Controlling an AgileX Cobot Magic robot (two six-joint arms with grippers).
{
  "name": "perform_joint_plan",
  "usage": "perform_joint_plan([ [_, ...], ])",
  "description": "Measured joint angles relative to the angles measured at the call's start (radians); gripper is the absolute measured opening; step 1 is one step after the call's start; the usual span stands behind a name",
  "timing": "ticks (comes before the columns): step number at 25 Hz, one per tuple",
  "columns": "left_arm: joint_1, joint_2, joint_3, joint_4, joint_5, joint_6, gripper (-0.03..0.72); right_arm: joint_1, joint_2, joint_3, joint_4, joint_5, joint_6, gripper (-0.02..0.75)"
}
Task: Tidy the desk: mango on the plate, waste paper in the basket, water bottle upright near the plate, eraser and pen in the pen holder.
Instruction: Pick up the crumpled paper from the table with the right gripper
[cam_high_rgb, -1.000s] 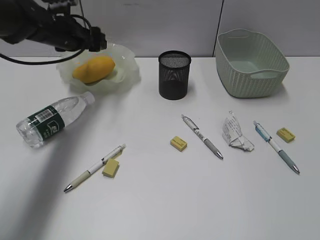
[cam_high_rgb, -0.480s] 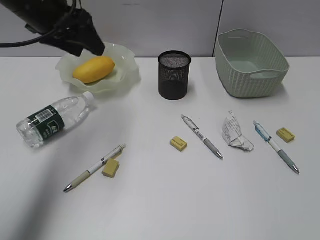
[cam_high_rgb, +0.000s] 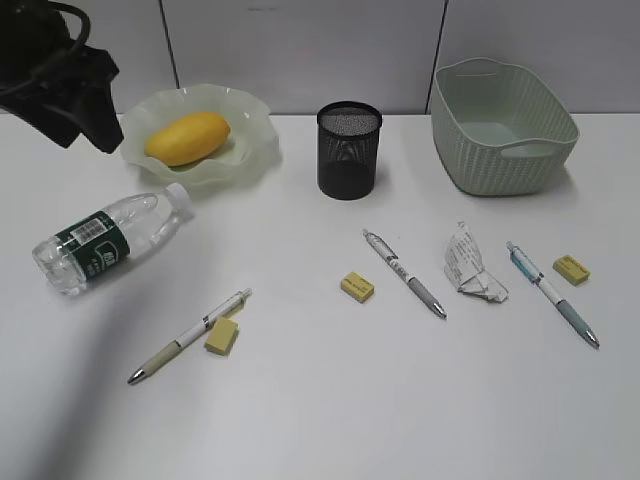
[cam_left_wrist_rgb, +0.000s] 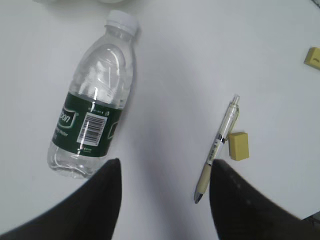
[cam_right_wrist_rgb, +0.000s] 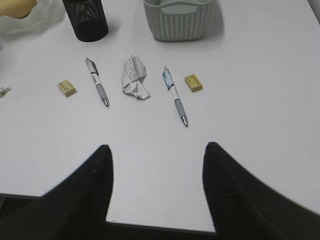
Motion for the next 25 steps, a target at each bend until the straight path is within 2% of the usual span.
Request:
perform_joint_plan([
  [5,0.0,-0.101,0.098,-0.003,-0.001,-0.01,0.419,0.0,0.0,0.0,0.0,0.0,0.0,0.459],
  [11,0.0,-0.342,0.371,-0.066,-0.044,-0.012,0.409,0.0,0.0,0.0,0.001,0.0,0.0,0.459],
  [16,0.0,-0.622,0.595,-0.082,-0.161,-0.013,0.407,0.0,0.0,0.0,0.001,0.0,0.0,0.459],
  [21,0.0,-1.005,0.806,-0.117,-0.245,-0.019,0.403,0.0,0.0,0.0,0.002,0.0,0.0,0.459],
  [25,0.0,-1.251,0.921,-0.123,-0.244,-0.027,0.399,0.0,0.0,0.0,0.004,0.0,0.0,0.459],
])
